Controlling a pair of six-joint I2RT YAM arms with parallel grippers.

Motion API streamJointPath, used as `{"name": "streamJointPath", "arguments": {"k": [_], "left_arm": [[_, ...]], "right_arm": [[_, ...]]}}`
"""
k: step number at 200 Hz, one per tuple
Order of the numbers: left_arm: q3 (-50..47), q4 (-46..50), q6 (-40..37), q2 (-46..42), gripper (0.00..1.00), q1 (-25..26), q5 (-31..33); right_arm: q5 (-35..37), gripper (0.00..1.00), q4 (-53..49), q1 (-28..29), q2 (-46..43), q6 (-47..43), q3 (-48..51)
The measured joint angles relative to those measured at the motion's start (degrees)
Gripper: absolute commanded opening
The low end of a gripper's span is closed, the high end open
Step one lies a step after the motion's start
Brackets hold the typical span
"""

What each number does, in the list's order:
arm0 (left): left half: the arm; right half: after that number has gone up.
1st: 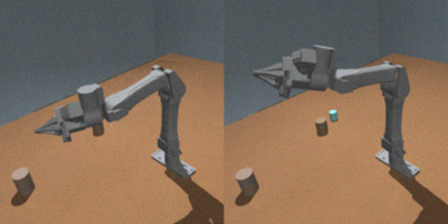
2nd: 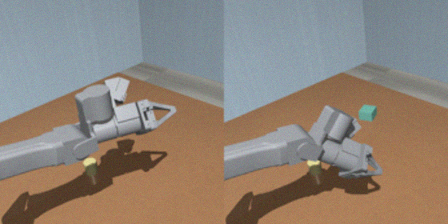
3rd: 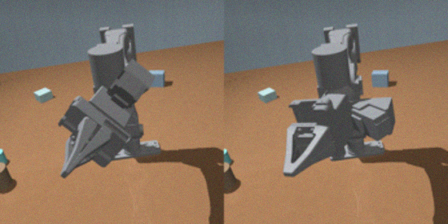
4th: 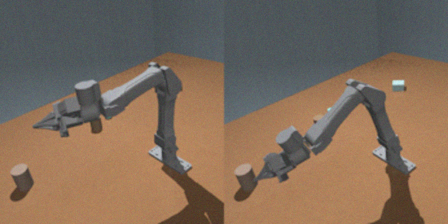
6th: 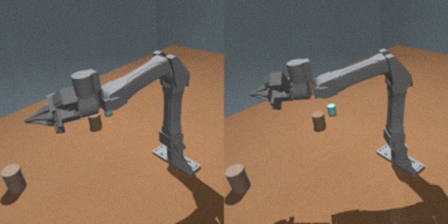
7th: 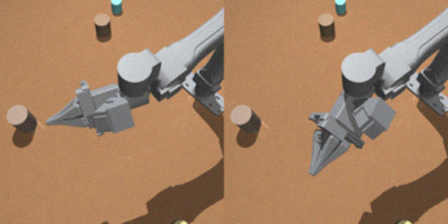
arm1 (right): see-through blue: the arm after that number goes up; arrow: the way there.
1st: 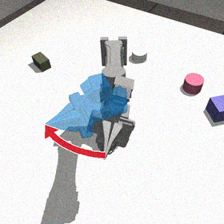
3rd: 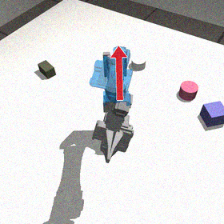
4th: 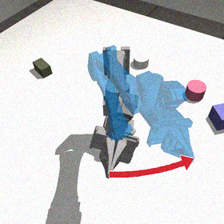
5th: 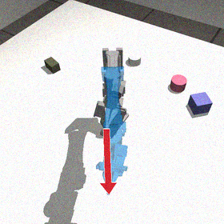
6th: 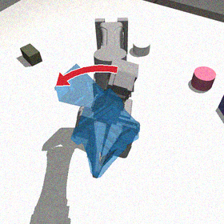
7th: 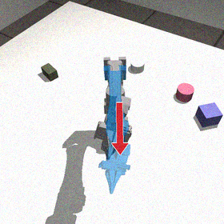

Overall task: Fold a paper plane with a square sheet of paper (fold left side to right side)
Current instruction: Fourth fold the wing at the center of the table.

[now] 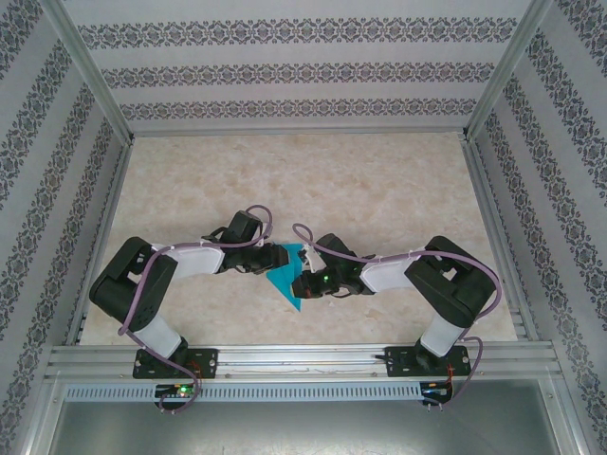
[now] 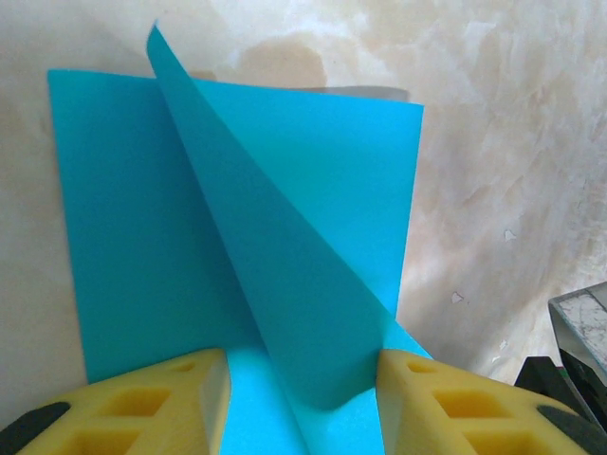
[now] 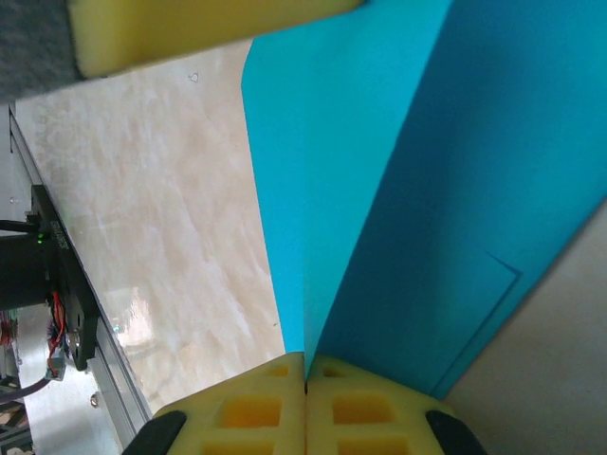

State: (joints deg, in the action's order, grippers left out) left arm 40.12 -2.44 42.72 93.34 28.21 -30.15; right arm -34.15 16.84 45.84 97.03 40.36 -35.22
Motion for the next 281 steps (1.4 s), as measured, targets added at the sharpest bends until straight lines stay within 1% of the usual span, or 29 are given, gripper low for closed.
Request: {"name": "streamJointPath", "arguments": {"k": [40, 80, 105, 124, 163, 189, 197, 215, 234, 251, 272, 281], "left_arm": [[0.37, 0.00, -0.02, 0.39, 0.45, 0.04, 0.04], [0.37, 0.00, -0.02, 0.39, 0.45, 0.04, 0.09], [0.37, 0.00, -0.02, 0.39, 0.45, 0.20, 0.33], [0.37, 0.00, -0.02, 0.37, 0.45, 0.20, 0.39], [0.37, 0.02, -0.02, 0.37, 0.45, 0.20, 0.39], [0.37, 0.02, -0.02, 0.37, 0.45, 0.20, 0.39], [0.37, 0.02, -0.02, 0.37, 0.45, 0.20, 0.39], [0.37, 0.02, -0.02, 0.37, 0.45, 0.20, 0.42], [0.39, 0.02, -0.02, 0.37, 0.45, 0.20, 0.39], [0.39, 0.02, 0.00, 0.37, 0.45, 0.20, 0.42], [0.39, 0.04, -0.02, 0.37, 0.45, 0.20, 0.42], [0.39, 0.04, -0.02, 0.37, 0.45, 0.20, 0.42]], "right_arm": [[-0.26, 0.23, 0.15, -0.35, -0.74, 0.24, 0.28], [-0.70, 0.31, 0.24, -2.40, -5.99, 0.26, 1.79], [-0.59, 0.34, 0.33, -4.11, -6.91, 0.28, 2.03], [-0.17, 0.35, 0.31, -4.09, -6.75, 0.26, 1.99], [0.11, 0.35, 0.35, -3.96, -3.23, 0.26, -0.37], [0.42, 0.34, 0.42, -3.58, -1.16, 0.28, -1.73], [0.46, 0.32, 0.46, -3.58, -0.85, 0.28, -1.81], [0.52, 0.25, 0.57, -3.58, -0.39, 0.42, -1.81], [0.79, 0.14, 0.57, -3.58, -0.20, 0.28, -1.81], [1.09, 0.07, 0.52, -3.58, -0.17, 0.39, -1.81], [1.36, 0.02, 0.33, -3.58, -0.17, 0.31, -1.81], [1.53, 0.02, 0.15, -3.61, -0.17, 0.28, -1.81]]}}
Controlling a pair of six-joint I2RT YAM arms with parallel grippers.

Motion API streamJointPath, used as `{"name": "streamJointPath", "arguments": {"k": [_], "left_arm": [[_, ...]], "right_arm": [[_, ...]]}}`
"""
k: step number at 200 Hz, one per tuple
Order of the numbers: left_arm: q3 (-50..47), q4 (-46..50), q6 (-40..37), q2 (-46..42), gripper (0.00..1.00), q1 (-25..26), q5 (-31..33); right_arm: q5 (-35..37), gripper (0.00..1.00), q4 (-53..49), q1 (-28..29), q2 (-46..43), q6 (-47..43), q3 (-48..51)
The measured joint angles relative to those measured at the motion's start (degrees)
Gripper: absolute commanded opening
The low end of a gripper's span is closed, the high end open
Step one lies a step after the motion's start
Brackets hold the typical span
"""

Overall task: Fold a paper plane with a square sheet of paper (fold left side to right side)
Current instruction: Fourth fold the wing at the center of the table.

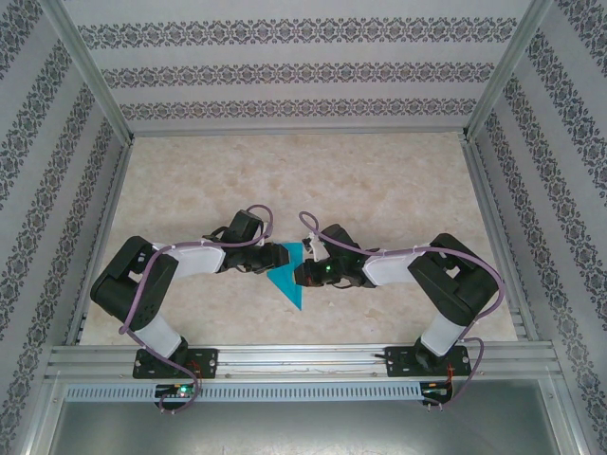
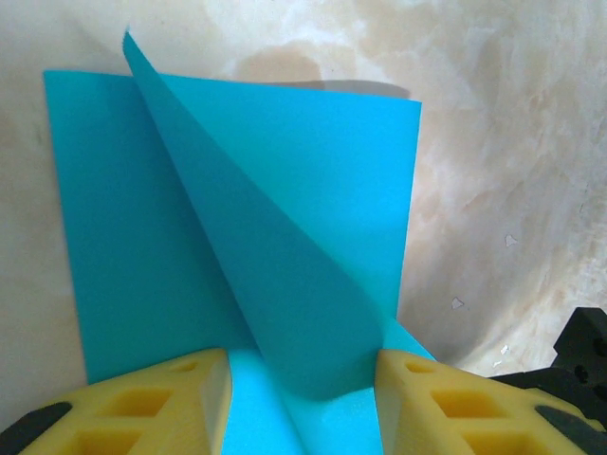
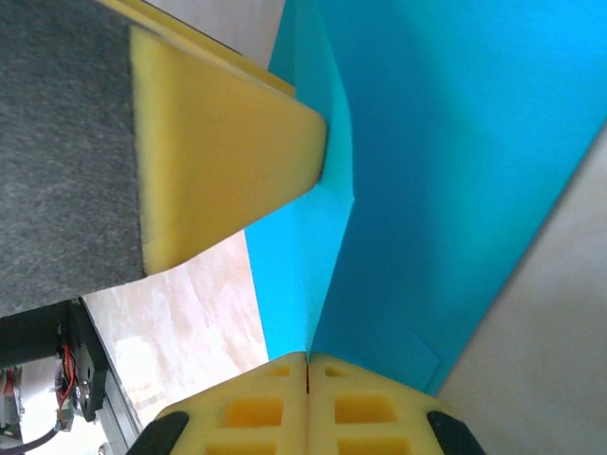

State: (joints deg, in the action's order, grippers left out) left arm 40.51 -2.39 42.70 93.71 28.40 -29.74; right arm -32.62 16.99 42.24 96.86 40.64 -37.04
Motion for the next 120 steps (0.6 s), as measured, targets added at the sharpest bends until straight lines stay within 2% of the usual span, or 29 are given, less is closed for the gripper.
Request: {"name": "streamJointPath", "arguments": {"k": [120], "left_arm": [[0.00, 0.00, 0.00, 0.00, 0.45, 0.00, 0.00]], "right_arm": [[3.39, 0.02, -4.98, -0.13, -0.04, -0.76, -0.96]]}}
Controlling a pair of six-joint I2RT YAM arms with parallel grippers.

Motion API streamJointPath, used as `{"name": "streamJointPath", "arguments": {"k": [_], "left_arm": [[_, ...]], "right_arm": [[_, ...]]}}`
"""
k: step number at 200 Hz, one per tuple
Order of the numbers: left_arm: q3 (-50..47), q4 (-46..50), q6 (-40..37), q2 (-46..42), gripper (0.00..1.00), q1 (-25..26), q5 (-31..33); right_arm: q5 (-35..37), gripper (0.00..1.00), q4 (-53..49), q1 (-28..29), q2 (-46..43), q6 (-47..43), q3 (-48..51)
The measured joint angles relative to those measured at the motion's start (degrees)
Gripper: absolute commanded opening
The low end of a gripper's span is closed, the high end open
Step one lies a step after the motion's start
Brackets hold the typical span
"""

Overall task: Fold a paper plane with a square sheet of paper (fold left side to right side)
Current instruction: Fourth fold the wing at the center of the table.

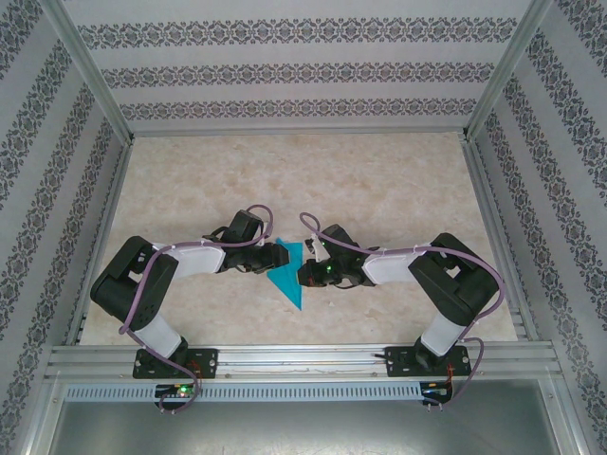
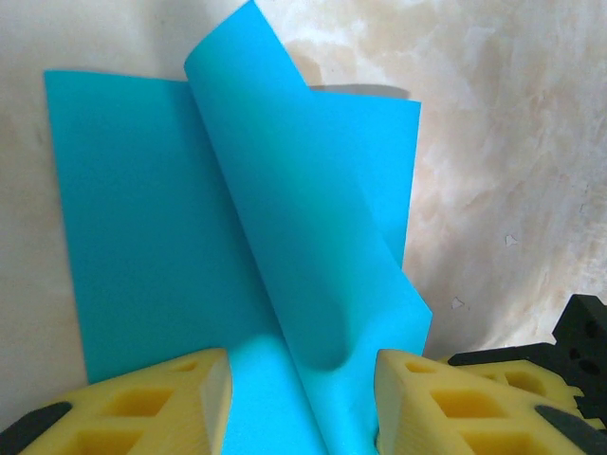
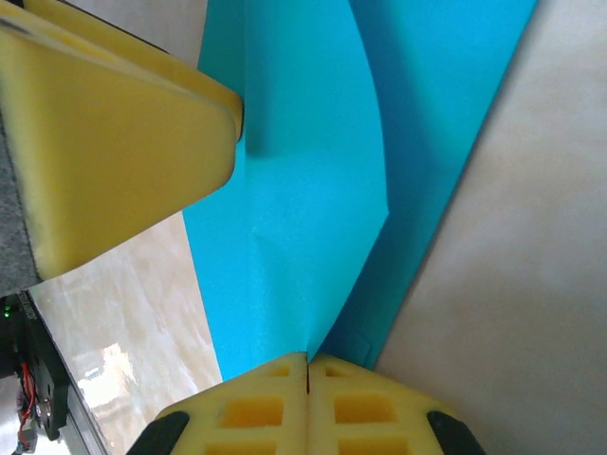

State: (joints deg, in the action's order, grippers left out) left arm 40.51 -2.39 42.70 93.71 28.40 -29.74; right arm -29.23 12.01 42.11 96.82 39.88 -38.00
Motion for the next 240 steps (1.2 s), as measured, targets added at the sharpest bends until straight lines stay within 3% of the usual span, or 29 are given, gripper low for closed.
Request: {"name": "streamJointPath", "arguments": {"k": [178, 225, 240], "left_arm": [[0.02, 0.02, 0.00, -0.26, 0.47, 0.02, 0.15], [0.35, 6.34, -2.21, -5.18, 0.47, 0.04, 4.90], [1.01, 7.37, -3.30, -7.45, 0.42, 0.04, 5.20]], "right_arm": [[1.31, 0.01, -2.56, 0.04, 1.40, -0.79, -1.68], [1.49, 0.00, -3.87, 0.09, 1.60, -0.61, -2.36], [1.79, 0.00, -4.76, 0.15, 1.66, -0.66, -2.86]]}}
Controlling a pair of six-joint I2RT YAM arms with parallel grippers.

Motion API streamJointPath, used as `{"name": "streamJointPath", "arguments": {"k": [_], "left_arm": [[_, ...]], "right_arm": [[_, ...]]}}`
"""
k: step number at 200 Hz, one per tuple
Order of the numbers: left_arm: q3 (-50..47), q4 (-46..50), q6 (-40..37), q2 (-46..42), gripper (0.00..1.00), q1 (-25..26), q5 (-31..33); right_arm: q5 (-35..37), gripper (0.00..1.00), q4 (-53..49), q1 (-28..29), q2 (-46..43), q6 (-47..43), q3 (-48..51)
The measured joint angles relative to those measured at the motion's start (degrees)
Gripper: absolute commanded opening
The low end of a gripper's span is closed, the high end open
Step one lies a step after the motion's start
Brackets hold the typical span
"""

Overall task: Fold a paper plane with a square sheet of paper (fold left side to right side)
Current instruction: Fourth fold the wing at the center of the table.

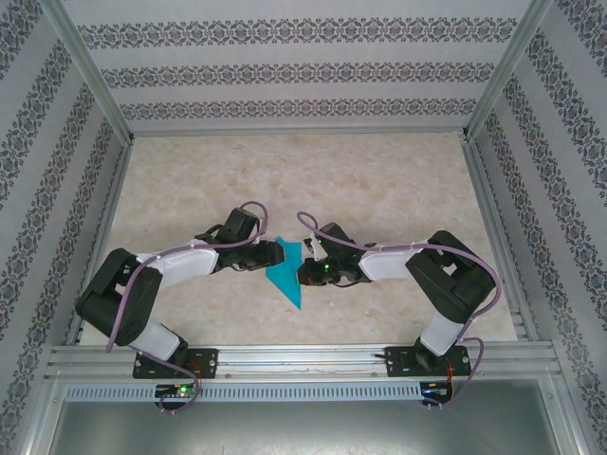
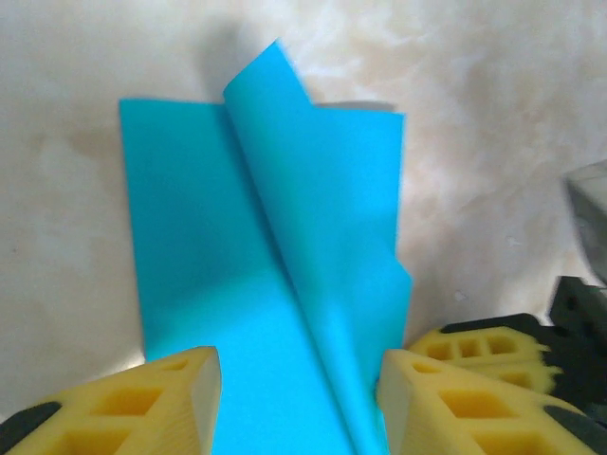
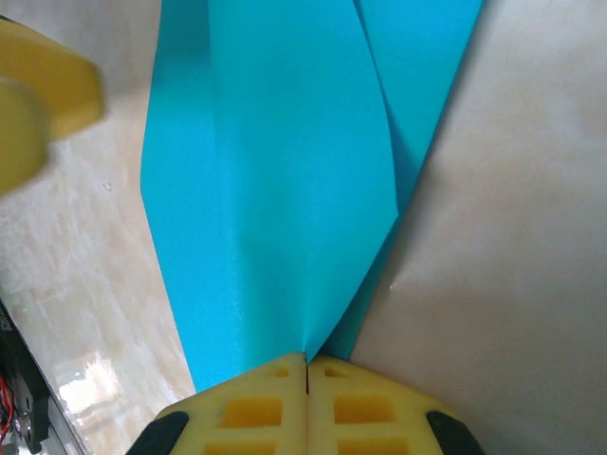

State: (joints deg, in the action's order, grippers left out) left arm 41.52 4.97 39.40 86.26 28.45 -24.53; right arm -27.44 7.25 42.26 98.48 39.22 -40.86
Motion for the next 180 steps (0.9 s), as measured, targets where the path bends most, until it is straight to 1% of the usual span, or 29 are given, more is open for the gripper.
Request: {"name": "streamJointPath", "arguments": {"k": [33, 51, 69, 97, 124, 147, 180], "left_arm": [[1.38, -0.90, -1.84, -1.68, 0.29, 0.00, -3.76], [1.38, -1.60, -2.08, -0.72, 0.21, 0.07, -6.67], [1.49, -2.82, -2.12, 1.68, 0.16, 0.44, -8.76], [1.84, -4.42, -2.05, 6.05, 0.11, 1.51, -11.45], [2.60, -5.88, -1.97, 8.87, 0.10, 2.05, -13.25], [2.99, -7.13, -1.90, 10.54, 0.09, 2.32, -13.42], [2.99, -7.10, -1.88, 11.93, 0.09, 2.32, -12.04]], "right_arm": [[0.15, 0.00, -1.29, 0.00, 0.35, -0.11, -0.92], [0.61, 0.00, -1.64, 0.28, 0.39, -0.11, -1.14], [0.68, 0.00, -1.73, 0.37, 0.57, -0.11, -1.36], [0.68, 0.00, -1.73, 0.39, 0.66, -0.11, -1.42], [0.74, 0.00, -2.10, 0.50, 0.72, -0.13, -1.64], [1.11, 0.00, -2.34, 0.74, 1.01, -0.15, -2.12], [1.14, 0.00, -3.04, 0.76, 1.11, -0.26, -2.49]]}}
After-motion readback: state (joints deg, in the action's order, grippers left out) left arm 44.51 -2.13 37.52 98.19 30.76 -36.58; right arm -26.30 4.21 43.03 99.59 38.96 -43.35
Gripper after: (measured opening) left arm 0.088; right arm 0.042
